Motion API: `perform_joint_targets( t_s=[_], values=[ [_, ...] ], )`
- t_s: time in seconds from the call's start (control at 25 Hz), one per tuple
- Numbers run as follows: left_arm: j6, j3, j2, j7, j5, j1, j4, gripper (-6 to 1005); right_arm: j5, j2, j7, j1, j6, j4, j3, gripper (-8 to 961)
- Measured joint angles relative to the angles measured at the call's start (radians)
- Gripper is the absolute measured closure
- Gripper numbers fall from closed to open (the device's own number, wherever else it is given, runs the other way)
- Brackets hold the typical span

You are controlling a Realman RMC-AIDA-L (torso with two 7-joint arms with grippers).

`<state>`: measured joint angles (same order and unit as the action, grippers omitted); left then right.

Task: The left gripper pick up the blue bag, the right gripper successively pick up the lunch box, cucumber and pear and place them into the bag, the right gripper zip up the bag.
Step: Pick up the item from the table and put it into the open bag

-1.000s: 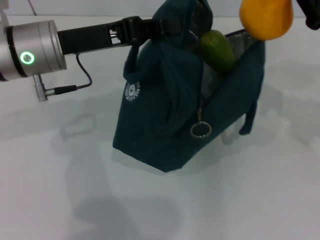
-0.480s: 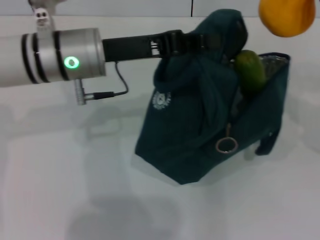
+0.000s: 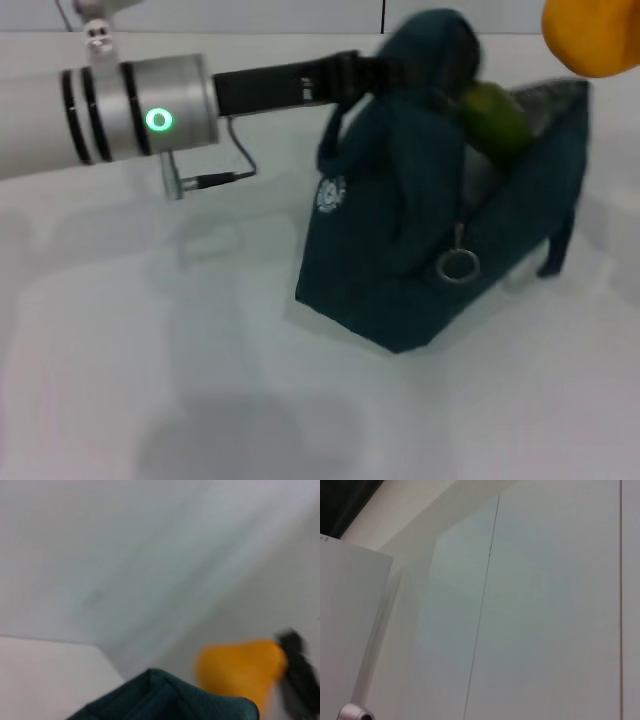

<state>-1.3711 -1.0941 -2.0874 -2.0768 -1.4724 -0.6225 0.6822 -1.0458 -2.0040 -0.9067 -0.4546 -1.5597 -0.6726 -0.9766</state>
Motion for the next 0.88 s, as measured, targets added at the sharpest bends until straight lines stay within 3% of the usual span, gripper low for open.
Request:
perform_joint_targets(
  t_s=[0.48, 0.88],
  values=[
    [0.077, 0.034, 0.004, 0.062, -0.011, 0.09, -0.012, 944, -0.007, -0.006, -0.003, -0.058, 0.046, 0.04, -0.031, 924],
    [0.042, 0.033, 0.001, 0.078, -0.005, 0.096, -0.012, 944, -0.009, -0.012, 0.034, -0.201, 0.12, 0.148, -0.125, 923]
  ],
)
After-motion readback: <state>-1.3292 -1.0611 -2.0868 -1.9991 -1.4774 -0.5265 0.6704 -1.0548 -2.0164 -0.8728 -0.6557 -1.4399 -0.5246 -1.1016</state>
